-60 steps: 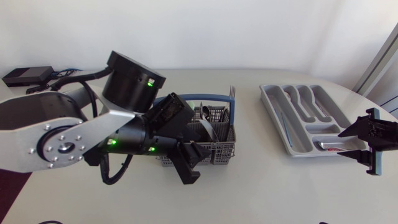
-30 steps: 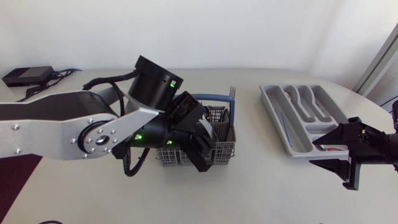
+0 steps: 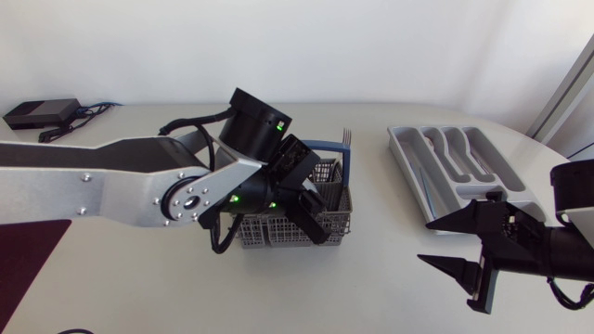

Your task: Sort the cutlery from the basket into the organizer compartments.

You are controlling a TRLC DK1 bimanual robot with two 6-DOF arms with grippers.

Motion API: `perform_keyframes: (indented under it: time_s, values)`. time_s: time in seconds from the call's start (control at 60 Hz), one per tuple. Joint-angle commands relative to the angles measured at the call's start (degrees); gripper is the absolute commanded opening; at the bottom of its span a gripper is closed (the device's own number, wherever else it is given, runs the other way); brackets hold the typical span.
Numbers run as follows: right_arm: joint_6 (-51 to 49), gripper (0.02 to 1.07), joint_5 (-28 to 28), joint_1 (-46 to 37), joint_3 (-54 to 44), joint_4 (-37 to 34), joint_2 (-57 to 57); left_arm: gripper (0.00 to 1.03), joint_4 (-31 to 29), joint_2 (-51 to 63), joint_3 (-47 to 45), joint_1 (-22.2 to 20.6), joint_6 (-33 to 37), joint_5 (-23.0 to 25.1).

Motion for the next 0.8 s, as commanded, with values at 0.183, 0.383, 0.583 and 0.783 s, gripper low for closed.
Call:
perform_keyframes:
  time_s: [0.183, 0.383, 0.583, 0.783]
  values:
    - [8.6, 0.74, 3.9, 7.3, -3.4, 3.9, -0.9, 0.04, 2.1, 2.2, 1.9, -0.3, -1.5, -1.5]
    - [12.7, 0.74, 6.2, 11.2, -2.9, 5.4, -0.8, 0.04, 1.5, 1.1, 1.8, -0.8, -0.9, -1.7]
    - [15.9, 0.74, 8.4, 16.0, -2.4, 5.7, -0.6, 0.04, -4.2, -2.6, 5.3, -0.1, 1.7, -1.7]
    - [18.0, 0.74, 9.4, 19.6, -1.9, 5.6, -0.3, 0.03, -14.0, -3.8, 13.4, 0.3, 4.7, -1.7]
